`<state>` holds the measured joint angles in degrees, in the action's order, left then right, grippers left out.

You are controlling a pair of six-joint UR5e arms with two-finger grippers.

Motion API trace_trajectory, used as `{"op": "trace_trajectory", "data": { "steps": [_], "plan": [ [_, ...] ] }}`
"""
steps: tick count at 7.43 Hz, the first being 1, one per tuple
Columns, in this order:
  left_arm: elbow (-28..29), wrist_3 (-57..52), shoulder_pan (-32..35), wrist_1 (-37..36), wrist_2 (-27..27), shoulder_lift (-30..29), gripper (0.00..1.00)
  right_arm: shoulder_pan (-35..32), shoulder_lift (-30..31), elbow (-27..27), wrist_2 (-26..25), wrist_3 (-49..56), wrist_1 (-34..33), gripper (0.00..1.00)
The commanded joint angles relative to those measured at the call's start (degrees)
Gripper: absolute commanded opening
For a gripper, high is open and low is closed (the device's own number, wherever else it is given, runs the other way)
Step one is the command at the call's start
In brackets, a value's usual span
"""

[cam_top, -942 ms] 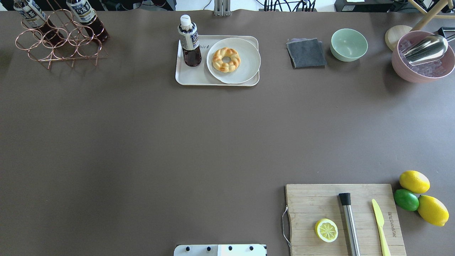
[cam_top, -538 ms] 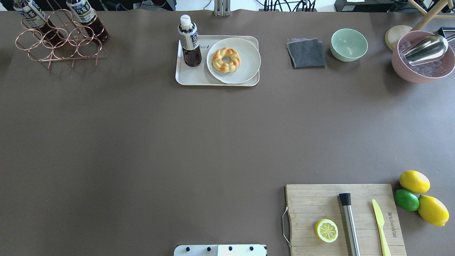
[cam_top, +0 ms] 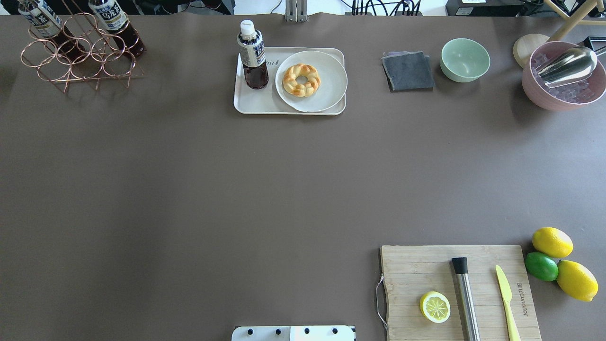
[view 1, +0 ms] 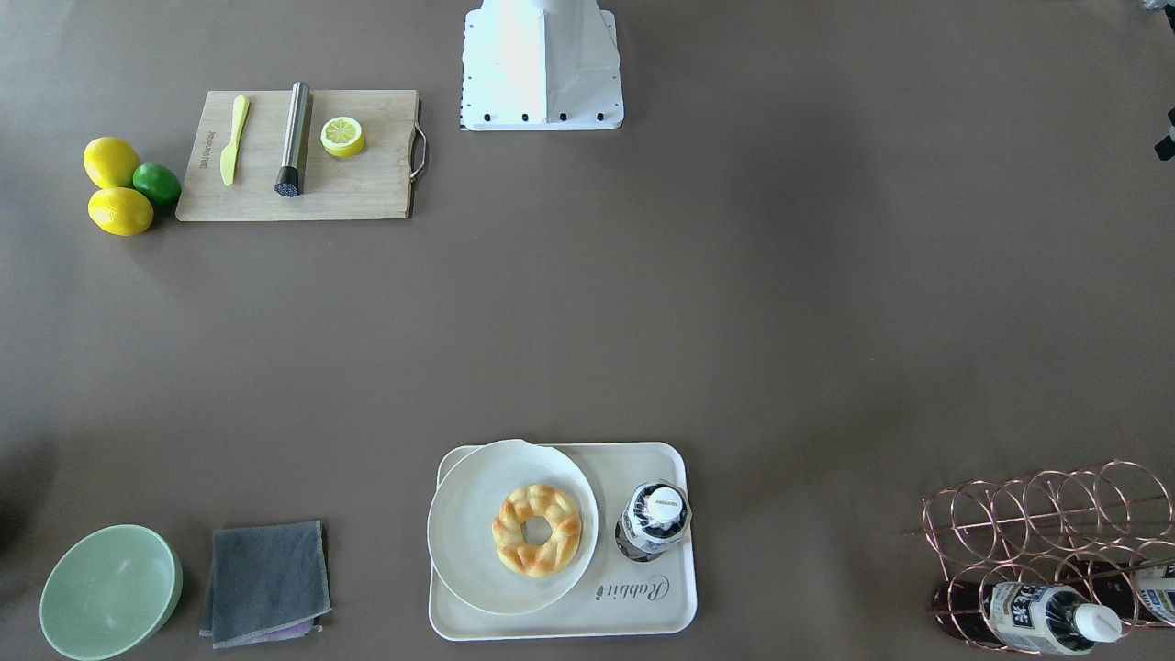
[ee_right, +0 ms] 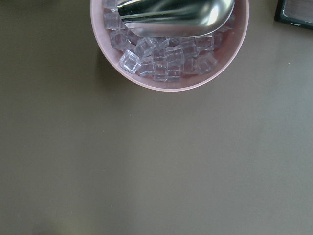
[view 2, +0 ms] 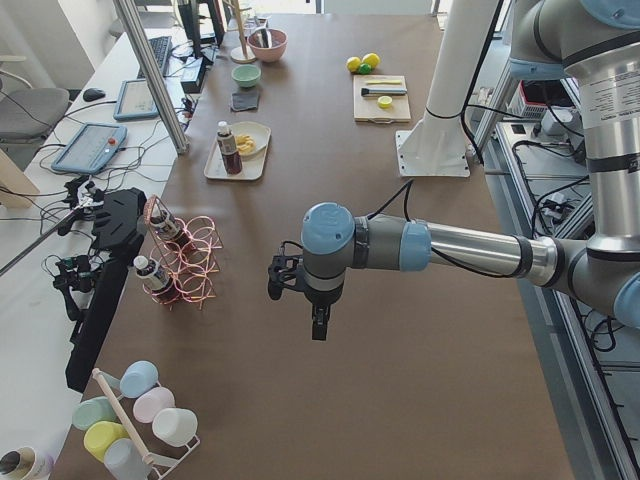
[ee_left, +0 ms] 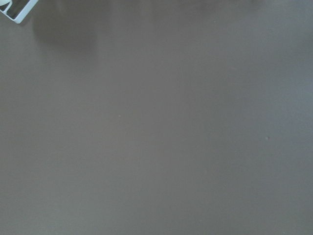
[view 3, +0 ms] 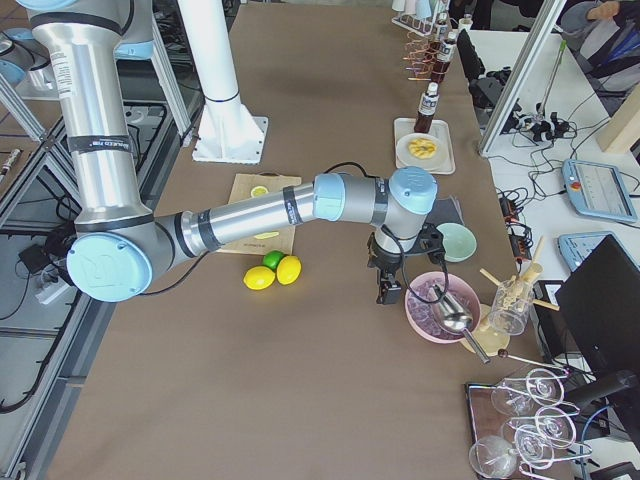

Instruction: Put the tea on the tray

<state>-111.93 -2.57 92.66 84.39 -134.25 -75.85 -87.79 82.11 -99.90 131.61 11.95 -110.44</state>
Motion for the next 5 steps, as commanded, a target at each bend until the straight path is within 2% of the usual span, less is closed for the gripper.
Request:
{"op": "trace_trajectory", "data": {
  "steps": [1, 2, 5],
  "plan": [
    [1.55, -6.22, 3.75, -0.01, 2.83, 1.50, 0.98, 2.71, -0.55, -0.21, 0.49, -0.17, 0.22, 1.00],
    [0.24, -6.31, 3.84, 0.07, 5.20, 1.85, 0.98, 3.32, -0.63, 0.31, 2.06, -0.34, 0.31, 1.00],
    [1.72, -6.49, 3.76, 0.25, 5.40, 1.32, 0.98, 2.97, 0.15, 0.06, 2.43, -0.17, 0.40, 1.00]
  ]
}}
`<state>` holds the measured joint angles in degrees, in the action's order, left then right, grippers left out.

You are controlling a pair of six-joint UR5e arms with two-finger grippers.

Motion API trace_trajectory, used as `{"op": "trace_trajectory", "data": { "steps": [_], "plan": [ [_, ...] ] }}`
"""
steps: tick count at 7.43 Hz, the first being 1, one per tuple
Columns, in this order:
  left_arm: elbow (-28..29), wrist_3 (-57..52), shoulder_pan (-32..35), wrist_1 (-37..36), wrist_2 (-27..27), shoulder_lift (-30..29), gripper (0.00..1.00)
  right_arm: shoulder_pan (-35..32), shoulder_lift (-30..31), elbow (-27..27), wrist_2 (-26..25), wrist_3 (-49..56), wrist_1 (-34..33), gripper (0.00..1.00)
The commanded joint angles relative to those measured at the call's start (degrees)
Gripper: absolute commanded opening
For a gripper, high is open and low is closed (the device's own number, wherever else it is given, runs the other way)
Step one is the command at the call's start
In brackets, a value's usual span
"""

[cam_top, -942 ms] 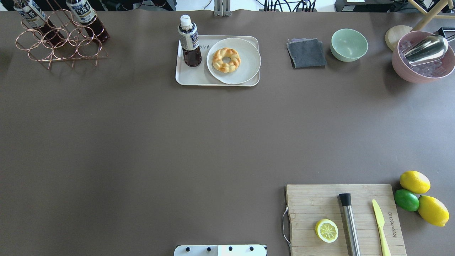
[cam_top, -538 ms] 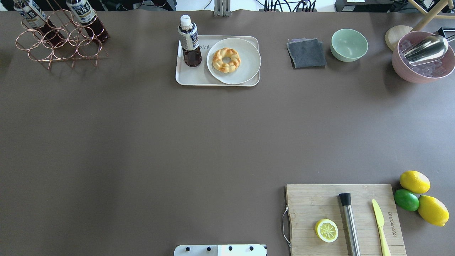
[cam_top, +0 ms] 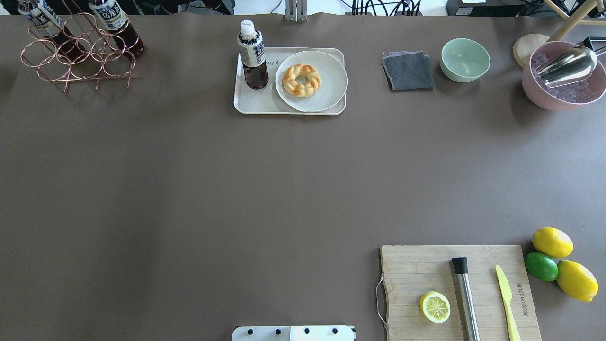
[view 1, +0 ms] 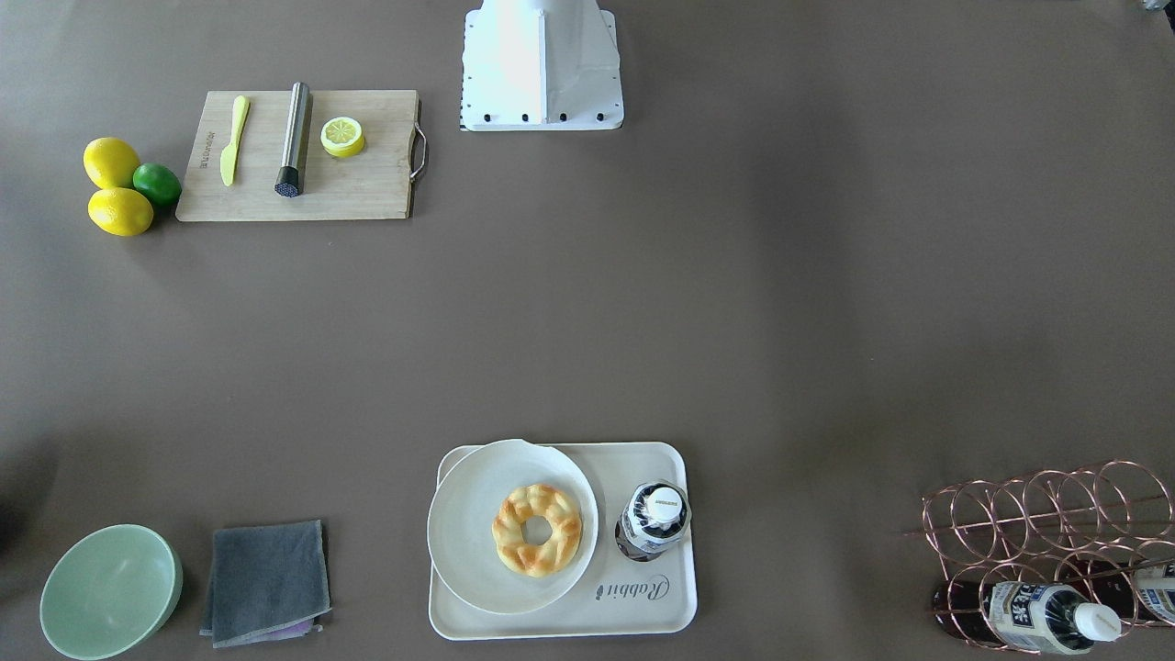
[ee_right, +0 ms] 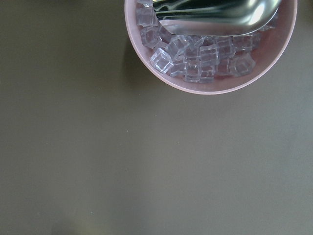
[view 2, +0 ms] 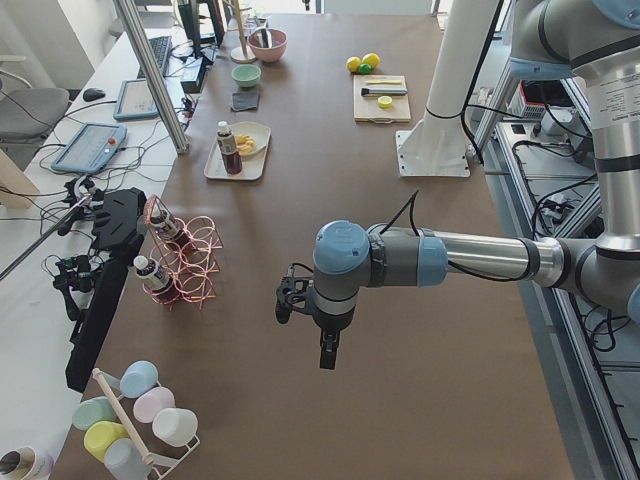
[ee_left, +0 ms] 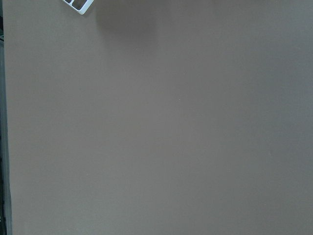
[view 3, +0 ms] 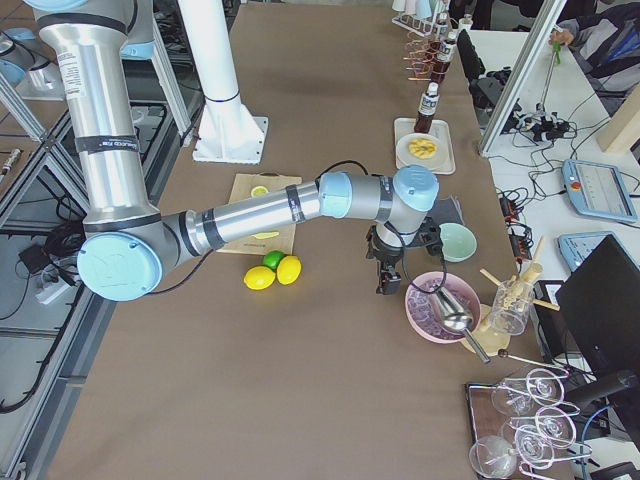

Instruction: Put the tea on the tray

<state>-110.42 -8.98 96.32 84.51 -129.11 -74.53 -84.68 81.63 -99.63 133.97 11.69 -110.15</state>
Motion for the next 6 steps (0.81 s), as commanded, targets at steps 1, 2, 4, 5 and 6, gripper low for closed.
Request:
{"op": "trace_trajectory", "data": {
  "steps": [1, 2, 4, 5, 6],
  "plan": [
    [0.12, -0.07, 0.09, 0.13, 0.17, 0.26, 0.98, -0.30, 0.98, -0.13, -0.11, 0.09, 0.12, 1.00],
    [0.12, -0.07, 0.09, 0.13, 0.17, 0.26, 0.98, -0.39, 1.07, -0.04, -0.89, 0.52, 0.12, 1.00],
    [-0.58, 0.37, 0.27, 0.31, -0.61, 0.53, 0.98, -0.39, 2.30, -0.65, -1.60, 0.88, 0.20, 1.00],
    [-0.33, 0.37, 0.36, 0.40, -0.53, 0.53, 0.98, -0.39, 2.48, -0.66, -1.34, 0.79, 0.12, 1.00],
    [-0.32, 0.72, 0.36, 0.40, -0.53, 0.53, 0.98, -0.48, 2.83, -1.70, -1.08, 0.79, 0.12, 1.00]
  ]
}}
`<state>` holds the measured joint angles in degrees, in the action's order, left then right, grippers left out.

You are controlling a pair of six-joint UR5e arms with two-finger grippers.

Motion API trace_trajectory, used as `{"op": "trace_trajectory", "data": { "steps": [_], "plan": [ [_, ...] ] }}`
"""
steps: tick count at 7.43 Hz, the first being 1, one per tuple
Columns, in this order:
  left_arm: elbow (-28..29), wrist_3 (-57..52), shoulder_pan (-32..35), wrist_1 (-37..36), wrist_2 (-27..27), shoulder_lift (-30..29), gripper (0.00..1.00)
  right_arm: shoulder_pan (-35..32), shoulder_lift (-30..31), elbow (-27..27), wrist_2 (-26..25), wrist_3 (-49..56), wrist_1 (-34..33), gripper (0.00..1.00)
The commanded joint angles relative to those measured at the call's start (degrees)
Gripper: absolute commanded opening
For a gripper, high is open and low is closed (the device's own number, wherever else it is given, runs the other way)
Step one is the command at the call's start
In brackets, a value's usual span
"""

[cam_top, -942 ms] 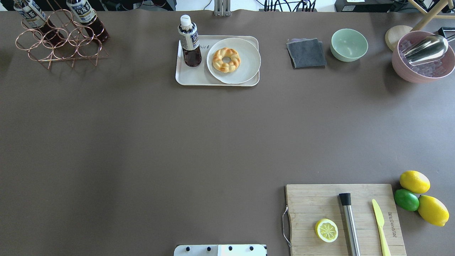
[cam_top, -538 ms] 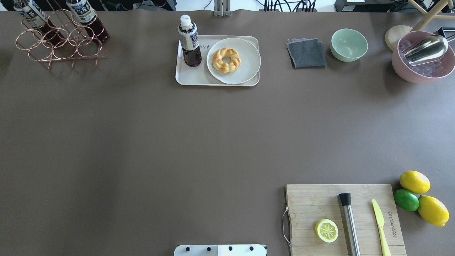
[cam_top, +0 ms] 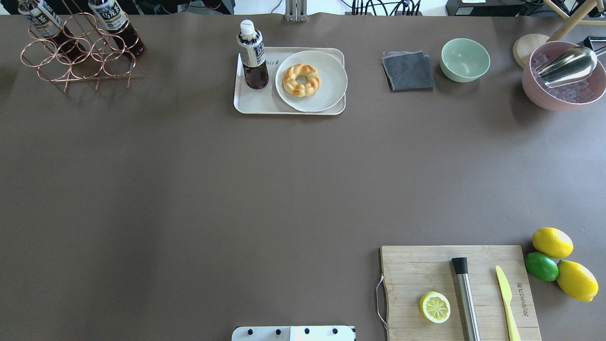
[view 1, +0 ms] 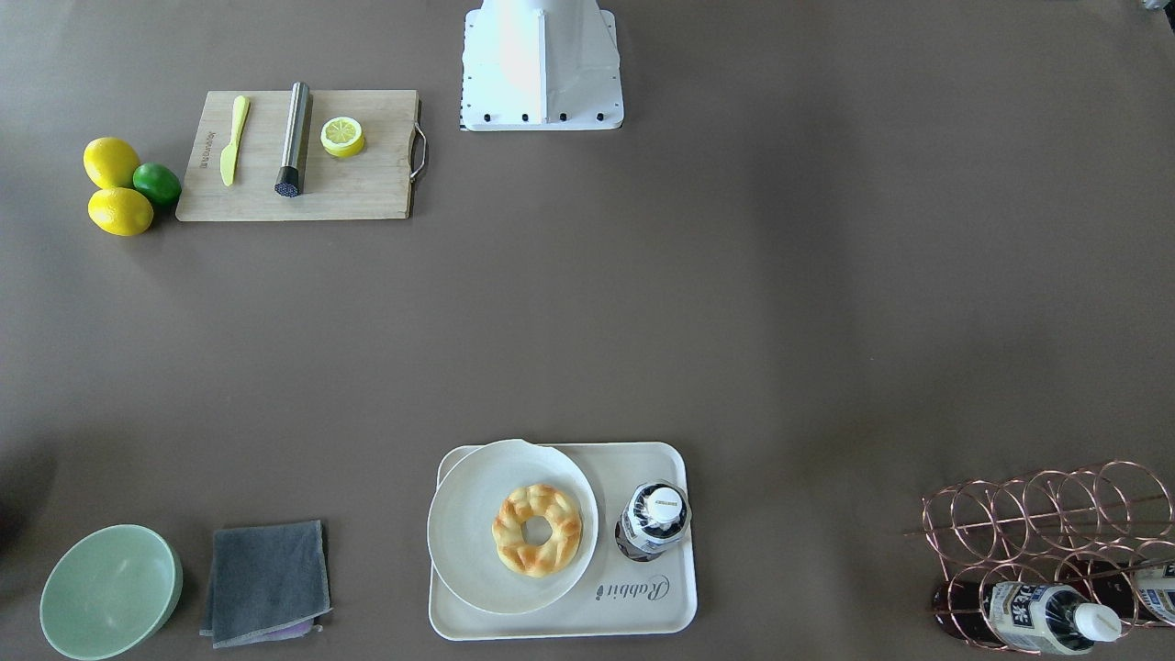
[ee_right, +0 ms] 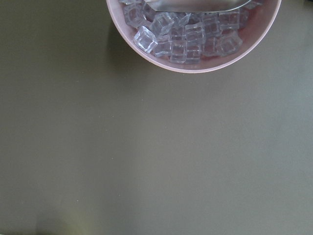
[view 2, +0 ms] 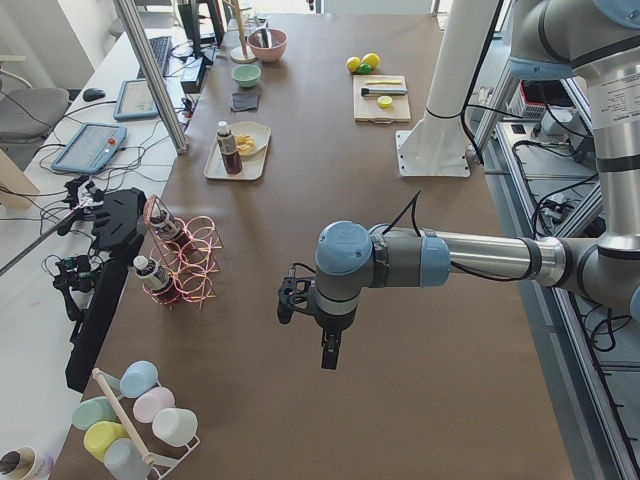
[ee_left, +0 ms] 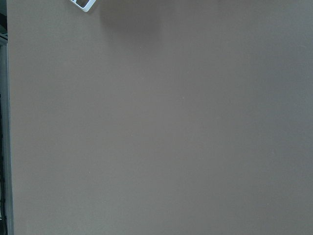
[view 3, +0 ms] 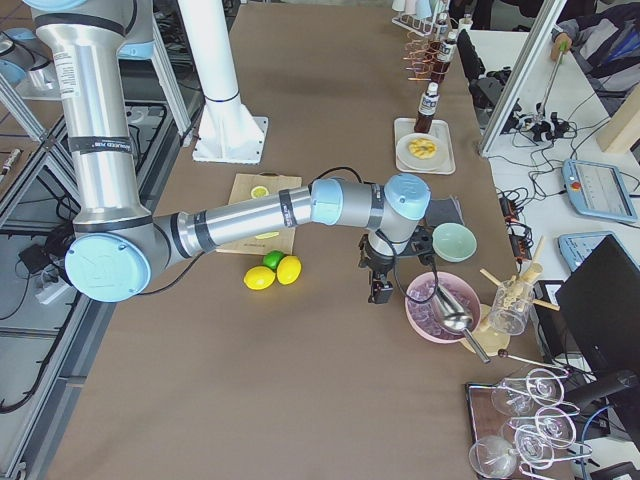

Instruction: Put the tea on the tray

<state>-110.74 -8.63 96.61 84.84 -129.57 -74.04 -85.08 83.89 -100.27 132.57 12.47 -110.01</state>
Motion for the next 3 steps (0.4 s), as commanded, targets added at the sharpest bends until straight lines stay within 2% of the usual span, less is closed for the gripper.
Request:
{"op": "trace_trajectory", "data": {
  "steps": [1, 3],
  "plan": [
    [-0.09, 0.80, 0.07, 0.06, 0.20, 0.04, 0.98, -0.17, 0.92, -1.85, 0.32, 0.01, 0.06, 1.00],
    [0.25, 0.45, 0.07, 0.15, -0.15, -0.14, 0.98, -0.17, 1.01, -1.86, 0.32, 0.01, 0.06, 1.00]
  ]
}}
